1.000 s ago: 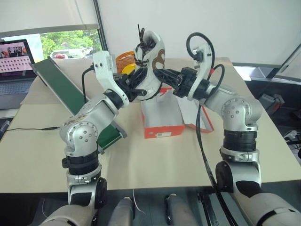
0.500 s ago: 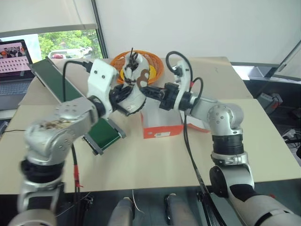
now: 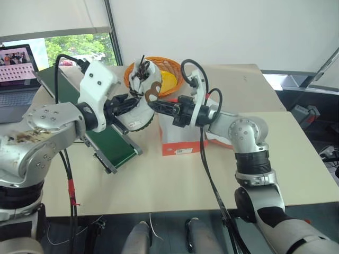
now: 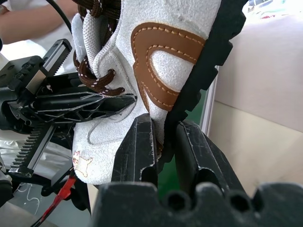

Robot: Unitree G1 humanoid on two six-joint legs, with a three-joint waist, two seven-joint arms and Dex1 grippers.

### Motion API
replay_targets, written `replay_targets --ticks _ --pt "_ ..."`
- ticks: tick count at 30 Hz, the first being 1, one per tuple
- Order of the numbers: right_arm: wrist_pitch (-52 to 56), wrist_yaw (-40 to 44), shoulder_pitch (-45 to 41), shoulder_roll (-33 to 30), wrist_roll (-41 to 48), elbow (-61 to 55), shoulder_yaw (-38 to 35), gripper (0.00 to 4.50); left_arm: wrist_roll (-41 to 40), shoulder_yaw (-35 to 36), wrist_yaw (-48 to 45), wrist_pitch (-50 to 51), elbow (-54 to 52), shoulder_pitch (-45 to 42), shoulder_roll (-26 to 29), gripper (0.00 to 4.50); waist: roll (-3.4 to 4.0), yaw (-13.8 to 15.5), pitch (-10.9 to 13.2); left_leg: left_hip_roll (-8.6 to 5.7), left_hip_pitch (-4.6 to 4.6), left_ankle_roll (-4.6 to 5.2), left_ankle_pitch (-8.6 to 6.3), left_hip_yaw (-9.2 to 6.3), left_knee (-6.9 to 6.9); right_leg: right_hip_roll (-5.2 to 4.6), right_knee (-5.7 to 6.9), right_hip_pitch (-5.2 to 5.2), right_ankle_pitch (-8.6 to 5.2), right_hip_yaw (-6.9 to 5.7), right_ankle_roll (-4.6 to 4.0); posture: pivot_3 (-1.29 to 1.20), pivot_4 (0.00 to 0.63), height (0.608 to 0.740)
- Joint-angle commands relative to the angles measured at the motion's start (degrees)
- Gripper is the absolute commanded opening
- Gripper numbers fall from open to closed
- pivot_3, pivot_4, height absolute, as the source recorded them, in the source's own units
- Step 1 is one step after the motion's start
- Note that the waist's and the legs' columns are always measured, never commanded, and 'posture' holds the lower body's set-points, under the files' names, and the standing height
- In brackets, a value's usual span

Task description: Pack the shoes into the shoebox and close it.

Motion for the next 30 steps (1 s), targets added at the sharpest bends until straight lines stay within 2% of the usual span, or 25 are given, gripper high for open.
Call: replay_targets --ticks 1,3,5,6,10,14,17,21,26,30 --pt "-3.9 -2.5 -1.2 -2.8 -0.3 -1.4 -6.8 0.21 -0.9 4.7 3.6 3.6 2.2 -1.4 -2.5 0.0 0.0 0.0 0.0 0.0 0.0 0.0 0.0 0.0 0.0 0.0 0.0 0.0 0.0 0.0 0.0 0.0 0.15 0.74" --pt "-3.9 -2.5 -1.1 -2.8 -0.3 -1.5 -6.8 0.21 -1.7 5.6 4.1 4.1 2.8 -2.0 -4.0 0.0 0.0 0.0 0.0 0.0 -0.01 0.0 0.0 0.0 0.0 0.0 0.01 -0.01 0.0 0.0 0.0 0.0 0.15 0.74" --pt "-4.0 -2.6 -1.2 -2.7 -0.2 -1.5 -6.9 0.21 -3.3 7.1 4.2 5.0 3.4 -2.9 -5.2 0.97 0.0 -0.1 0.0 0.0 -0.01 0.0 0.0 0.01 0.0 0.0 0.02 -0.02 0.0 0.01 0.0 0.0 0.15 0.74" --pt "-4.0 -2.7 -1.2 -2.7 -0.2 -1.4 -6.9 0.21 -3.6 7.4 4.2 5.3 3.5 -3.3 -5.3 1.13 0.0 -0.1 0.0 0.0 0.0 0.0 0.0 0.01 0.0 0.0 0.04 -0.03 0.0 0.01 0.0 0.0 0.15 0.74" --pt "-4.3 -2.3 -1.1 -3.5 -0.3 -1.1 -7.2 0.21 -8.0 12.3 4.9 8.8 4.9 -6.3 -5.6 2.56 0.0 0.0 0.0 -0.01 -0.02 0.0 0.0 0.0 0.01 0.0 0.04 -0.03 0.0 0.01 0.0 0.0 0.15 0.74" --pt "-5.2 0.0 -2.3 -6.8 -2.0 1.5 -7.4 0.21 -10.1 14.8 2.3 12.6 5.2 -6.7 -0.4 3.96 0.0 -0.5 0.0 0.0 0.0 0.01 -0.01 0.02 -0.01 0.0 0.04 -0.03 0.0 0.01 0.0 0.0 0.15 0.74" --pt "-6.8 2.7 -4.9 -11.7 -6.8 7.4 -4.8 0.21 -10.3 14.5 -0.7 13.5 4.6 -5.6 4.7 3.96 0.02 -0.6 0.0 -0.01 -0.02 0.01 0.0 0.03 -0.01 0.0 0.05 -0.04 0.0 0.02 0.0 0.0 0.15 0.74" --pt "-10.1 6.2 -9.8 -15.6 -14.4 19.4 0.1 0.21 -11.2 12.2 -5.8 11.7 0.0 -2.1 8.6 3.96 0.03 -0.8 0.0 -0.01 0.04 0.01 0.0 0.08 -0.02 0.0 -0.02 0.0 -0.01 0.03 -0.01 0.0 0.15 0.74" --pt "-16.4 12.0 -17.9 -16.1 -23.5 39.0 5.7 0.21 -14.1 11.3 -9.9 9.7 -7.5 3.6 9.0 3.96 0.03 -1.4 0.0 0.04 0.01 0.01 -0.01 0.18 -0.04 0.0 -0.08 -0.01 -0.02 0.1 -0.03 0.0 0.15 0.74" --pt "-23.2 16.5 -22.0 -14.9 -30.1 50.1 9.6 0.21 -15.3 12.4 -8.4 9.2 -10.5 7.2 8.1 3.96 0.04 -1.5 0.0 0.05 -0.03 0.02 -0.02 0.21 -0.1 0.01 -0.12 -0.06 -0.02 0.14 -0.04 0.0 0.15 0.74"
